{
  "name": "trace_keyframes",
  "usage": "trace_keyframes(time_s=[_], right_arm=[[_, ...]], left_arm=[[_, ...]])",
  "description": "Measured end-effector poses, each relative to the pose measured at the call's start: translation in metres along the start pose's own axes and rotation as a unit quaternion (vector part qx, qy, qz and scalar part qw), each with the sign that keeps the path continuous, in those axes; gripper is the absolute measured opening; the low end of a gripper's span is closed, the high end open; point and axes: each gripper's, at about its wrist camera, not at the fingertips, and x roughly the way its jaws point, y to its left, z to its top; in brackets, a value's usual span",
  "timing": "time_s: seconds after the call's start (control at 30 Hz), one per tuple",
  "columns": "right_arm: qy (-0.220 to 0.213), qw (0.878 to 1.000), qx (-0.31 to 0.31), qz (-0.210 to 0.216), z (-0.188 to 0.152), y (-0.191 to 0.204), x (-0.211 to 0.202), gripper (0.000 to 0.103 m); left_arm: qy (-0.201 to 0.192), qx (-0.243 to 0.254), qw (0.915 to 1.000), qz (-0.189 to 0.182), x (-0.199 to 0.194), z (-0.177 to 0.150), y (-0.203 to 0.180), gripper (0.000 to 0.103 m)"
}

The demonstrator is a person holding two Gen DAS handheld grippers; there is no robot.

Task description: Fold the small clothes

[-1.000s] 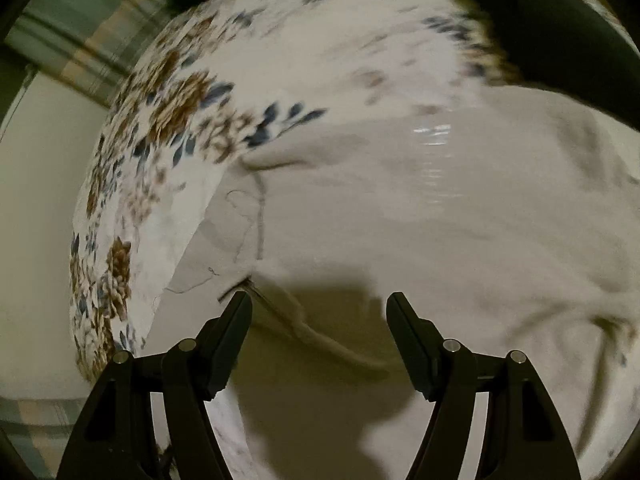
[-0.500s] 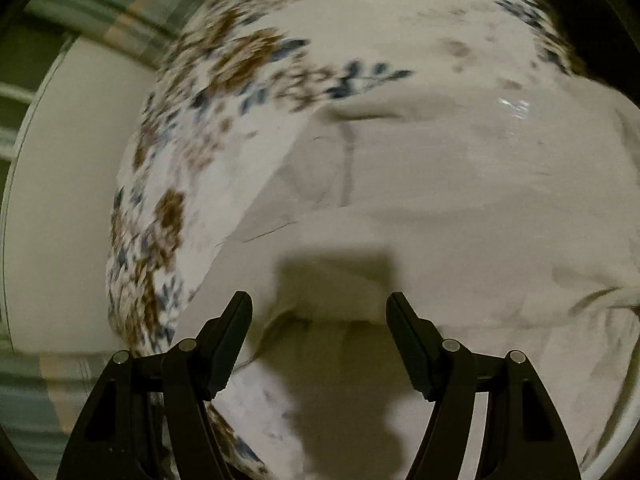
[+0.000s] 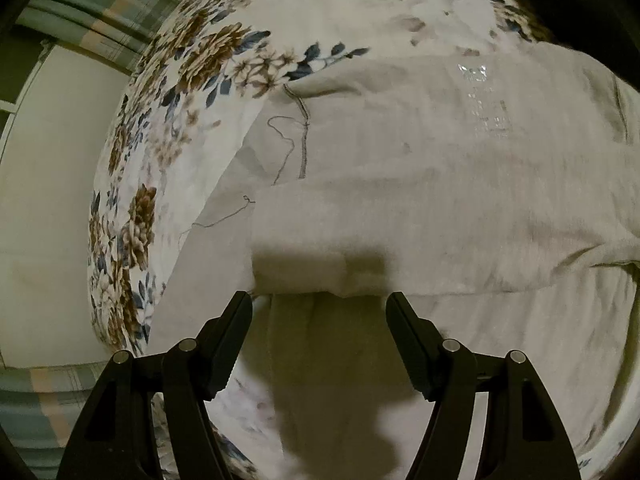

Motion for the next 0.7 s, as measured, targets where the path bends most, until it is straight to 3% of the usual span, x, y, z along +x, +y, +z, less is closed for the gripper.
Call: trace_keyframes(time_s=[0.23, 0.37, 0.5, 0.63, 0.7], right_arm=[[-0.010, 1.000, -0.011, -0.025, -0.005, -0.008, -0.007, 0.072], [-0.025, 0.998, -0.001, -0.062, -0.009, -0.028, -0.019, 0.072], [-0.038, 0.994, 0.022, -0.103, -0.014, -0.059, -0.032, 0.072], [-0.042, 0.988, 0.048, -0.138, -0.019, -0.093, -0.046, 0.072], [-0.047, 0.985, 0.059, -0.152, -0.020, -0.113, -0.057, 0.072]], left_arm=[[-0.025, 0.047, 0.9983, -0.022, -0.018, 0.013, -0.025, 0.005], [-0.063, 0.125, 0.9890, -0.047, -0.051, 0.010, -0.067, 0.005], [-0.093, 0.230, 0.9655, -0.079, -0.084, -0.017, -0.128, 0.005], [-0.084, 0.318, 0.9370, -0.117, -0.102, -0.066, -0.188, 0.005], [-0.068, 0.367, 0.9171, -0.140, -0.108, -0.108, -0.218, 0.005]])
